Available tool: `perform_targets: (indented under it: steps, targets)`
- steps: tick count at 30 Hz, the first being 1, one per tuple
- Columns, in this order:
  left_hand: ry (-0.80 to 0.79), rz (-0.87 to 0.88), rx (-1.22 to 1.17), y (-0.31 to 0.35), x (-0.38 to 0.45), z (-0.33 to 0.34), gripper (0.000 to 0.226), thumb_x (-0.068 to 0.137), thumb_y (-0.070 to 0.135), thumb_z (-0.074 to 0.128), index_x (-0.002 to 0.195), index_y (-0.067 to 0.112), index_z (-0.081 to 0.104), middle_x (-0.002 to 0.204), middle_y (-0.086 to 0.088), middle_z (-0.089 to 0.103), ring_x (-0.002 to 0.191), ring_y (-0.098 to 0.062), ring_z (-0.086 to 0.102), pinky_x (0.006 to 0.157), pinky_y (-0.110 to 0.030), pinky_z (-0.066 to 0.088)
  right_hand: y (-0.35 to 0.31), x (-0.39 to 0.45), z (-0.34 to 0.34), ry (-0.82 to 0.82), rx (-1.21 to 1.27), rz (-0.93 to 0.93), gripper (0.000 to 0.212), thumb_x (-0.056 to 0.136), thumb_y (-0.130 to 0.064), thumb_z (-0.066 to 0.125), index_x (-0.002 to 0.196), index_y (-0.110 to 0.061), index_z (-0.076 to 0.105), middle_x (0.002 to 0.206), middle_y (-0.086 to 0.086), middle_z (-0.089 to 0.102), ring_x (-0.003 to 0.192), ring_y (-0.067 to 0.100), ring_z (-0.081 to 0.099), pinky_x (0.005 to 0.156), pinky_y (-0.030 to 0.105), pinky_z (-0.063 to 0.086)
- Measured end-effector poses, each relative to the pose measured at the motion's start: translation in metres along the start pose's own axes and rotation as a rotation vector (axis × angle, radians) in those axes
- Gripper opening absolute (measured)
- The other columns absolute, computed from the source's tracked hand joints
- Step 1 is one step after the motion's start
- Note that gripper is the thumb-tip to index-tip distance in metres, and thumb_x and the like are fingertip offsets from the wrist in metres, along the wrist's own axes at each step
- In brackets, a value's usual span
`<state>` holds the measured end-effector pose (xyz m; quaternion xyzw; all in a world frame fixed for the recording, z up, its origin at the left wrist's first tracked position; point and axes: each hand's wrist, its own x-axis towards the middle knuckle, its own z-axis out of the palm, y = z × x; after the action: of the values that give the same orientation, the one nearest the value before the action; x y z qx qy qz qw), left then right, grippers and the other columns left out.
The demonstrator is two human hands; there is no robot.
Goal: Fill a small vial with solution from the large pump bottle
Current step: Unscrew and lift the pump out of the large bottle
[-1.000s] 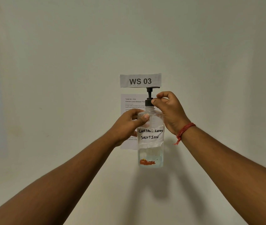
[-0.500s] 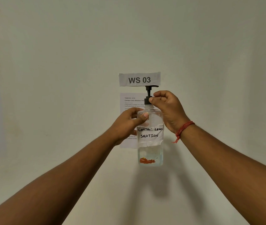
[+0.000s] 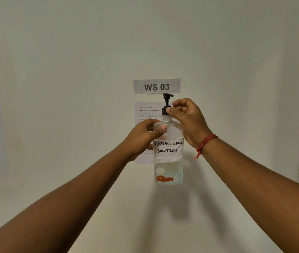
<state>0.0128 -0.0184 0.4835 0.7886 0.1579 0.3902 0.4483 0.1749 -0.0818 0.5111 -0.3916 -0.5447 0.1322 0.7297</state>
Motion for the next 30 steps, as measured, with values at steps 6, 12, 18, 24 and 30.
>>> perform_targets:
  steps: [6,12,18,24,30]
  targets:
    - [-0.001,-0.001,0.019,-0.0008,-0.0001,-0.0001,0.069,0.077,0.058,0.067,0.132,0.018,0.056,0.126,-0.005,0.067,0.110,-0.022,0.069,0.088,-0.052,0.061,0.0010,-0.0006,-0.0002,0.009,-0.033,-0.006,0.024,0.082,-0.020,0.067,0.103,-0.012,0.058,0.083,-0.005,0.074,0.083,0.013,0.072,0.073,0.034,0.057]
    - [0.002,-0.006,0.047,-0.0020,-0.0005,0.0009,0.072,0.077,0.059,0.066,0.134,0.018,0.055,0.128,-0.005,0.066,0.112,-0.024,0.069,0.091,-0.054,0.059,0.0020,-0.0027,-0.0016,0.011,-0.001,0.035,0.027,0.080,-0.025,0.062,0.105,-0.016,0.059,0.104,0.009,0.070,0.099,0.024,0.069,0.081,0.049,0.059]
    - [0.003,-0.004,0.040,-0.0036,0.0007,0.0005,0.069,0.077,0.059,0.067,0.132,0.019,0.056,0.126,-0.004,0.067,0.110,-0.022,0.070,0.089,-0.053,0.061,0.0024,-0.0034,-0.0008,-0.006,0.007,-0.003,0.035,0.078,-0.021,0.075,0.106,-0.014,0.056,0.091,0.003,0.069,0.089,0.019,0.071,0.079,0.037,0.056]
    - [0.002,-0.007,0.036,-0.0046,0.0015,0.0008,0.072,0.076,0.059,0.066,0.134,0.018,0.055,0.126,-0.005,0.067,0.111,-0.023,0.069,0.089,-0.053,0.060,0.0034,-0.0031,-0.0005,-0.009,0.006,0.005,0.026,0.083,-0.017,0.068,0.105,-0.015,0.054,0.092,0.003,0.074,0.088,0.017,0.072,0.073,0.035,0.057]
    - [-0.008,-0.004,0.023,-0.0074,0.0023,0.0007,0.073,0.076,0.058,0.067,0.136,0.017,0.055,0.127,-0.005,0.067,0.110,-0.021,0.070,0.088,-0.049,0.062,0.0051,-0.0042,-0.0018,0.020,0.016,0.034,0.023,0.086,-0.019,0.062,0.109,-0.015,0.056,0.099,0.006,0.072,0.093,0.022,0.071,0.074,0.039,0.058]
